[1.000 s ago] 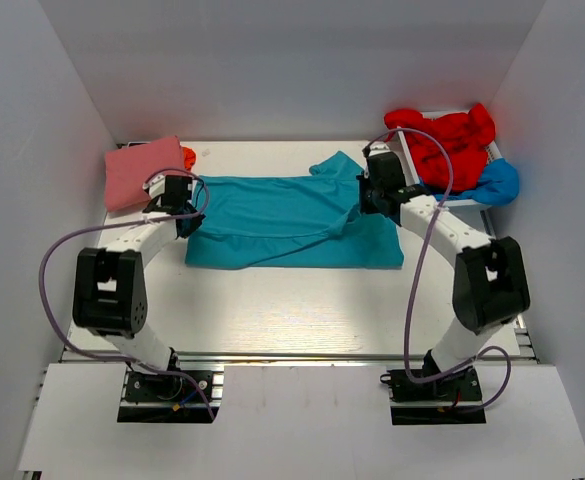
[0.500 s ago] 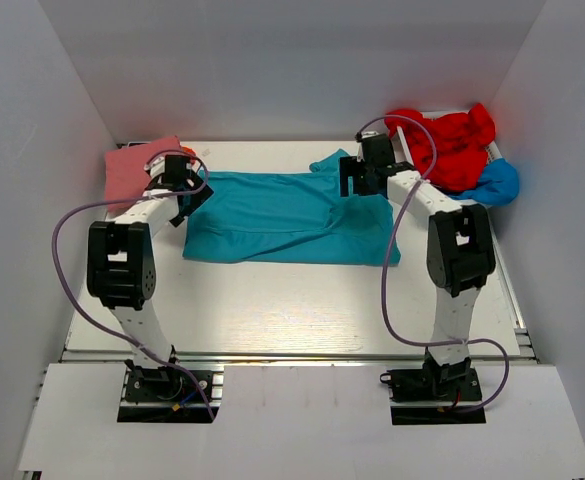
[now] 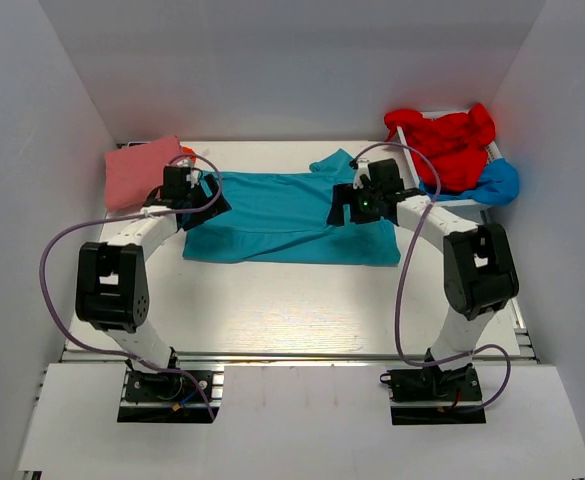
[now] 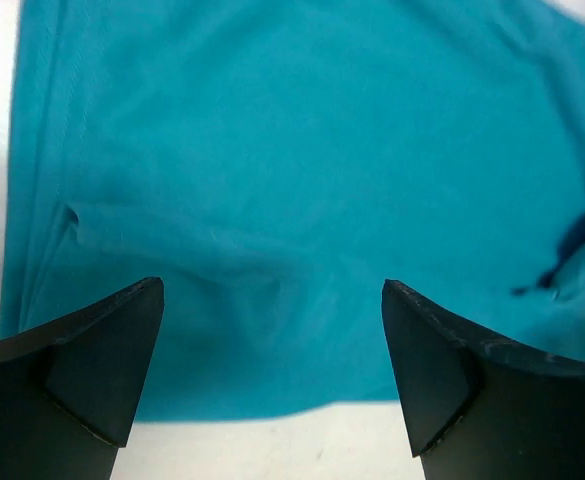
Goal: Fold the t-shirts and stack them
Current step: Fold the flattened tshirt in 1/3 of the way
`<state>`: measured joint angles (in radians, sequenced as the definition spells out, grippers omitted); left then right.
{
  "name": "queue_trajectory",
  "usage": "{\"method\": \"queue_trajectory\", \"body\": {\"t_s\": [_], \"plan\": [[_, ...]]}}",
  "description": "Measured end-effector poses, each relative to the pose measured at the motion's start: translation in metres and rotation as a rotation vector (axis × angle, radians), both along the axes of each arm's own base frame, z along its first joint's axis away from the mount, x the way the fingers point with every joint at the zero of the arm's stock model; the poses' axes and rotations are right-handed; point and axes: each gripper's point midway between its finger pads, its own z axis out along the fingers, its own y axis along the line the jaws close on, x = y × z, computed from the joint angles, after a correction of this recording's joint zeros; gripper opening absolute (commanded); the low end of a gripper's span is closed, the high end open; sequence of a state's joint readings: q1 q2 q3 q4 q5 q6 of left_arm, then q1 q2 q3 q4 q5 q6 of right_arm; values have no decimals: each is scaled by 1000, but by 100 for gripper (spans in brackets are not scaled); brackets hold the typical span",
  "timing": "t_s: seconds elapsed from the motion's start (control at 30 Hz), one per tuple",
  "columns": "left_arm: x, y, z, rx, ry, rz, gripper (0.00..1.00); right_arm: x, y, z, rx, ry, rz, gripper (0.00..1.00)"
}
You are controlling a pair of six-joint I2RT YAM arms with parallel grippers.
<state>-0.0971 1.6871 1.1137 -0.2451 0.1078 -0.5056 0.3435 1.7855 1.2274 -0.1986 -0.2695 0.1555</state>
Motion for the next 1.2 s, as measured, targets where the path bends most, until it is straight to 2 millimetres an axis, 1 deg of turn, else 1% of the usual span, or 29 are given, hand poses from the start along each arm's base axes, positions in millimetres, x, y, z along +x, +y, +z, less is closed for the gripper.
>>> {"method": "queue_trajectory", "body": {"t_s": [0.07, 0.13, 0.23, 0.3, 0.37, 0.43, 0.53, 0.6, 0.67, 0.73, 0.8, 0.87, 0.9, 0.93, 0.97, 1.03, 1.1, 1.13, 1.2], "plan": [[-10, -4, -3, -8, 7, -38, 100, -2, 13, -7, 34, 19, 43, 90], [-16, -7, -2, -13, 4, -70, 100, 1, 27, -17, 58, 40, 81, 90], [-23, -8, 4, -7, -20, -102, 100, 14, 47, -34, 77, 71, 114, 90], [-28, -9, 10, -3, -36, -118, 100, 27, 61, -39, 94, 74, 133, 90], [-33, -9, 15, 3, -53, -131, 100, 41, 75, -40, 114, 61, 153, 90], [-37, -8, 20, 10, -69, -141, 100, 55, 90, -34, 139, 31, 169, 90], [-40, -7, 23, 18, -78, -148, 100, 76, 106, -21, 163, -23, 176, 90], [-41, -7, 22, 23, -74, -150, 100, 82, 110, -13, 161, -48, 170, 90], [-43, -6, 20, 27, -65, -155, 100, 88, 109, -6, 149, -76, 152, 90], [-43, -6, 20, 29, -64, -158, 100, 88, 101, -5, 119, -86, 116, 90], [-43, -7, 20, 27, -66, -164, 100, 79, 85, -7, 74, -80, 67, 90], [-42, -9, 19, 20, -69, -173, 100, 63, 62, -8, 25, -67, -5, 90], [-40, -11, 18, 15, -71, -179, 100, 52, 51, -8, 8, -56, -37, 90], [-38, -12, 14, 11, -69, -183, 100, 38, 35, -5, -8, -48, -82, 90], [-37, -13, 10, 8, -65, -187, 100, 33, 29, -4, -17, -44, -98, 90], [-34, -16, -3, -5, -43, -198, 100, 17, 7, 0, -21, -37, -167, 90], [-33, -19, -22, -19, -4, -210, 100, 4, -12, -3, -22, -14, -227, 90], [-33, -20, -31, -25, 17, -211, 100, -3, -23, -8, -25, 2, -256, 90], [-36, -21, -52, -34, 63, -211, 100, -18, -41, -25, -38, 50, -303, 90]]}}
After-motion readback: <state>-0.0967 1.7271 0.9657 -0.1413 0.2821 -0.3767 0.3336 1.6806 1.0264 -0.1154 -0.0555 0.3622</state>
